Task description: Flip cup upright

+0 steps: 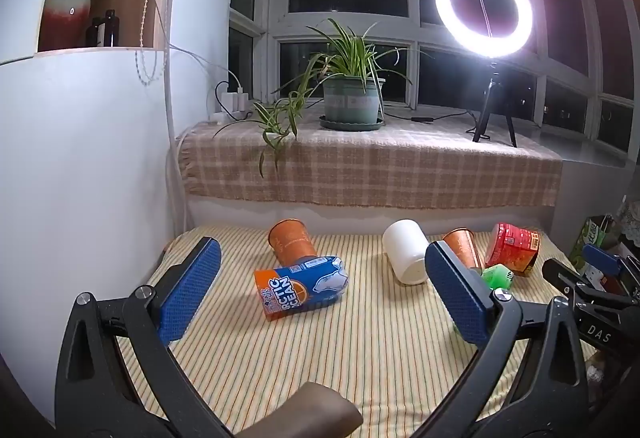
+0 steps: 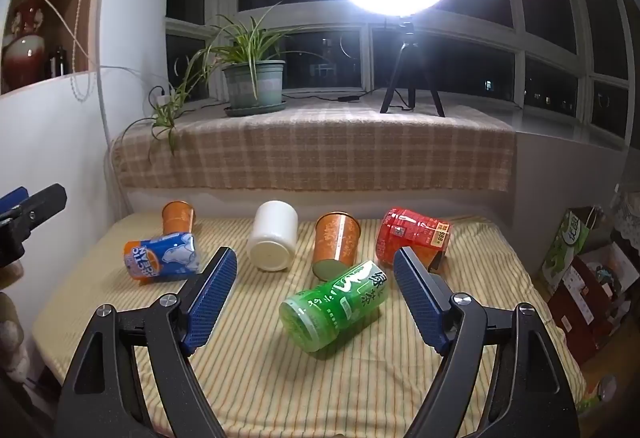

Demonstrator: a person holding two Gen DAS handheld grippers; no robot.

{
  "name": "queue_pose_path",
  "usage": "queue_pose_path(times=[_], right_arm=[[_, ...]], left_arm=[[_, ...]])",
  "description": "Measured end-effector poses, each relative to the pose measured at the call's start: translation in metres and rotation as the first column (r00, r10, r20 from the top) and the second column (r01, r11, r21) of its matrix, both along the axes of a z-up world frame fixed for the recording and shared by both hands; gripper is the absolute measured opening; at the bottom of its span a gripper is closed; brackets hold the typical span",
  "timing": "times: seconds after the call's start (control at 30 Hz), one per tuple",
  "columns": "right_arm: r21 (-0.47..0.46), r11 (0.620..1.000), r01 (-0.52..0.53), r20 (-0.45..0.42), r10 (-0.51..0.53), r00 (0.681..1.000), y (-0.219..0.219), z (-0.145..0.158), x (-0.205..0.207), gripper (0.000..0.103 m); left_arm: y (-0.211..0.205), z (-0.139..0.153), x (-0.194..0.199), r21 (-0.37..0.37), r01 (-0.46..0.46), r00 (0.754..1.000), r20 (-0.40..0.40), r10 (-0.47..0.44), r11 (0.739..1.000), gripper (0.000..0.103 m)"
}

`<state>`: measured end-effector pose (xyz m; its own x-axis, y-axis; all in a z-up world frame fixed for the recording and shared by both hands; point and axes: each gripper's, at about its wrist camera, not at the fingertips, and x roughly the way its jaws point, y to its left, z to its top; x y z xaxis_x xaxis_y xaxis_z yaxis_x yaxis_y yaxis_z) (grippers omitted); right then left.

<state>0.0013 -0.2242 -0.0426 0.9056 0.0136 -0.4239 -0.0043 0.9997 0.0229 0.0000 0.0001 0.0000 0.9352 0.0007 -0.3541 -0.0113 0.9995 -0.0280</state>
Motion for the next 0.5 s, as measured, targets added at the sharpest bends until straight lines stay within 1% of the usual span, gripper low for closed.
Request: queue_pose_path(times=[0.03,0.27,0.3,0.5], right_arm=[[-0.017,1.000,0.000,0.009,0.000,1.000,0.0008,-0.0001,-0.0002,0.081],[-0.011,1.000,0.009,0.014,-0.009,1.000,0.0044,-0.0001,-0.0039,0.081],[-0.006,1.000,-0.002,-0.003,0.002,1.000,0.0015,-0.0003,0.0024,0.081],[-0.003,1.000,-0.004,-0.009,0.004,1.000,0.0027,-0.0013,0.0038,0.081]], left_arm=[[0.0000,0.0001,-0.0002,0.001,-0.002,1.000,0.000,0.002,1.000,0.103],[0.0019,0.0013,-0.0024,-0.003,-0.004,1.000,0.002,0.004,1.000,0.103],[0.0011,-0.0040,0.0028,0.001,-0.001,1.000,-0.010,0.001,1.000,0.103],[0.0011,-0.0035,0.0031,0.001,0.001,1.000,-0.011,-0.001,1.000,0.103]])
